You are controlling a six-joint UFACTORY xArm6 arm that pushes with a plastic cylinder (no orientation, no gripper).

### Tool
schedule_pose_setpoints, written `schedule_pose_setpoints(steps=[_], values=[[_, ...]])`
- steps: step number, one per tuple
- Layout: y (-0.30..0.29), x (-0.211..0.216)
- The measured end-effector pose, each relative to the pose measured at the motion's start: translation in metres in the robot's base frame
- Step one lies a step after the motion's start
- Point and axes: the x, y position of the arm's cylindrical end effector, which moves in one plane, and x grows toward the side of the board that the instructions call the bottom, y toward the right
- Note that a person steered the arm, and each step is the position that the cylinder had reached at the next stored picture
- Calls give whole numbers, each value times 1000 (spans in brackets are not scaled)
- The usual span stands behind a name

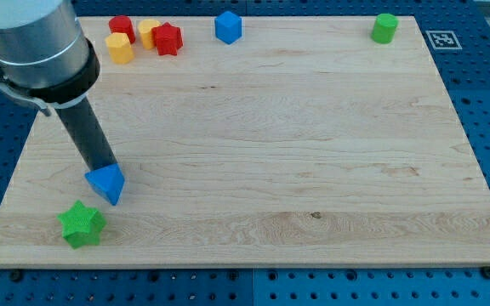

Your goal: Slide the blue triangle close to the green star

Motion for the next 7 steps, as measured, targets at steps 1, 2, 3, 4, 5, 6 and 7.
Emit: schedule_pose_setpoints(steps=[1,2,3,4,5,6,7], values=[[2,10],[2,11],[2,12],[31,-1],[87,-18],[157,-41],[222,-79]])
